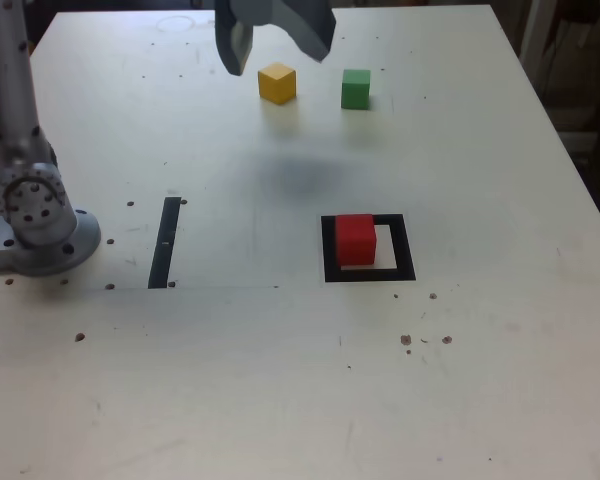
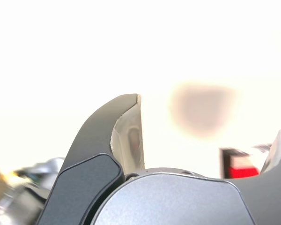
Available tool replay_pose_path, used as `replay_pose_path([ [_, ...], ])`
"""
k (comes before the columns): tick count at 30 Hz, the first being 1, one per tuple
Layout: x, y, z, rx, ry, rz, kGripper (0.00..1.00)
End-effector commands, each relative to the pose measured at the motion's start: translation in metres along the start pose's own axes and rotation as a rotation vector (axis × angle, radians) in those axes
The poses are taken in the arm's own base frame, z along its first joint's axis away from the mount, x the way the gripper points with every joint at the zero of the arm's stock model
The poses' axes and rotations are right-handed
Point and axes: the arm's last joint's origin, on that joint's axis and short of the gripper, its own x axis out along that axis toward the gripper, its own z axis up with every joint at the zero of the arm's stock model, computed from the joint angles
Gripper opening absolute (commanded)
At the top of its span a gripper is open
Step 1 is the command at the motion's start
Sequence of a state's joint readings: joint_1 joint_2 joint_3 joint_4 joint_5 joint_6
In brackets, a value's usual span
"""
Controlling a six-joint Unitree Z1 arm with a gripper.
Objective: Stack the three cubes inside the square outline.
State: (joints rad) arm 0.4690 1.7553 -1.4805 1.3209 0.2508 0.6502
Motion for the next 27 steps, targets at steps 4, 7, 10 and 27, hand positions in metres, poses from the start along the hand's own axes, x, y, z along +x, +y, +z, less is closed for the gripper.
replay_pose_path([
  [4,0.01,0.02,-0.008,0.003,0.042,0.009,0.99],
  [7,0.02,0.04,-0.016,-0.016,0.051,-0.003,0.99],
  [10,0.034,0.061,-0.018,-0.018,0.056,-0.02,0.99],
  [27,0.098,0.118,0.003,0.0,0.112,-0.109,0.99],
])
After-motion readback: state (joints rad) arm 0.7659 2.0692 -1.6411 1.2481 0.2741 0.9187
